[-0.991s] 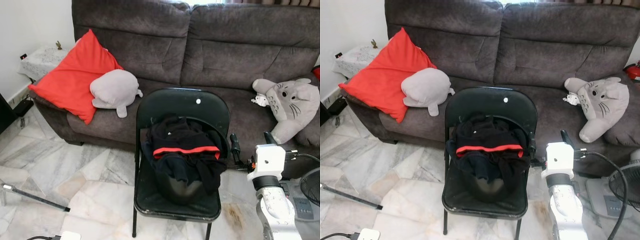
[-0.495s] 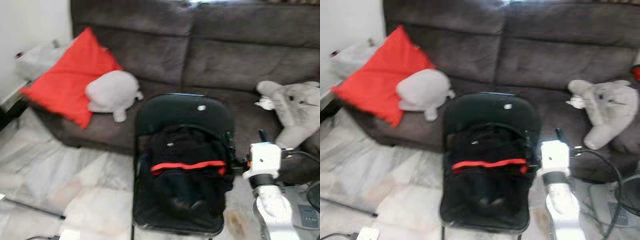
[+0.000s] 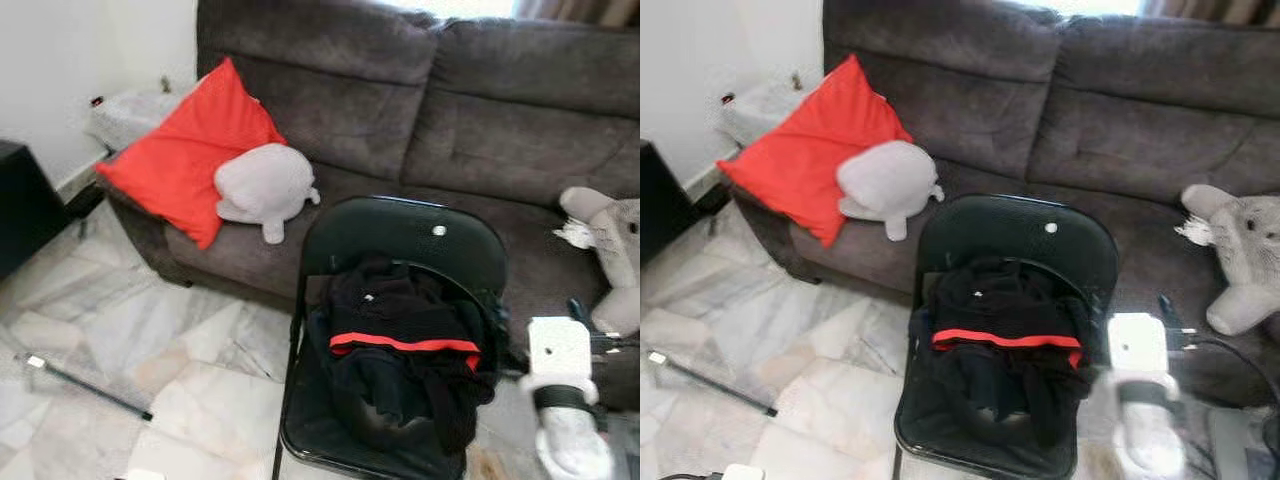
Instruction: Hang hanger
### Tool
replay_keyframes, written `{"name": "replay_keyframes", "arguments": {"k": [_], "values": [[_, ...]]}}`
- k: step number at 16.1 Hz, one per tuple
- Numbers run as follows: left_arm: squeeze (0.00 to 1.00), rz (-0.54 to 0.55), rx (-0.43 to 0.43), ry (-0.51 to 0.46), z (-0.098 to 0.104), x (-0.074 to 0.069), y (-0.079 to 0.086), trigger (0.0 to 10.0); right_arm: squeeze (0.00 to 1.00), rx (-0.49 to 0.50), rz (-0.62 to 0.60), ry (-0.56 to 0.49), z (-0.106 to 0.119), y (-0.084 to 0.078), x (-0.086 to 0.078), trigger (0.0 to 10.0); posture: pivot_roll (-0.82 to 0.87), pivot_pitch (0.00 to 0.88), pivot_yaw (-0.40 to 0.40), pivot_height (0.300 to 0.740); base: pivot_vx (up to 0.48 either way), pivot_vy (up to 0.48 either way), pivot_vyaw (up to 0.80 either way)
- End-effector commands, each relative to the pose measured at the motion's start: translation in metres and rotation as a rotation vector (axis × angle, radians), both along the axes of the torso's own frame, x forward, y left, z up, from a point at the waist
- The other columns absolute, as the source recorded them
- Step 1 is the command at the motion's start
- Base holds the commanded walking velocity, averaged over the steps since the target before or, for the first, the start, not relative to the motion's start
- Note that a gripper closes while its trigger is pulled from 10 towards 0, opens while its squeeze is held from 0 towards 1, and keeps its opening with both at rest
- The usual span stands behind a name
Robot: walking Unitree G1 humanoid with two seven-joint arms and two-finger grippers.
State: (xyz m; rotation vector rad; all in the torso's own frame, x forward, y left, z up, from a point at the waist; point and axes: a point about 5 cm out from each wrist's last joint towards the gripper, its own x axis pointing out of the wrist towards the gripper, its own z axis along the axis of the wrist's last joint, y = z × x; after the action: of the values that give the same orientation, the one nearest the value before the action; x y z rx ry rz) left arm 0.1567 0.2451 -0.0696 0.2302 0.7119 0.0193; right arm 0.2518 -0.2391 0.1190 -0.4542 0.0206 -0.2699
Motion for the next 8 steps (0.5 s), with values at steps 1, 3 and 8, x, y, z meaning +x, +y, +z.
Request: {"name": "replay_keyframes", "arguments": {"k": [1,3,8], "values": [[0.00,-0.016,0.001,0.035,-0.003,-0.004,-0.001,10.0,0.00,-0.072,0.006,0.133,-0.006,-0.007,-0.004,10.0,-0.09,0.117,-0.003,0.740,0.000,0.000,0.00],[0.00,-0.020,0.002,0.046,-0.004,-0.004,-0.001,10.0,0.00,-0.138,0.081,0.204,-0.006,-0.004,-0.002,10.0,-0.09,0.113,0.000,0.740,0.000,0.000,0.00],[0.00,-0.030,-0.001,0.051,-0.004,-0.002,-0.002,10.0,0.00,-0.147,0.265,0.433,-0.026,0.000,0.010,10.0,-0.09,0.099,-0.001,0.740,0.000,0.000,0.00]]}}
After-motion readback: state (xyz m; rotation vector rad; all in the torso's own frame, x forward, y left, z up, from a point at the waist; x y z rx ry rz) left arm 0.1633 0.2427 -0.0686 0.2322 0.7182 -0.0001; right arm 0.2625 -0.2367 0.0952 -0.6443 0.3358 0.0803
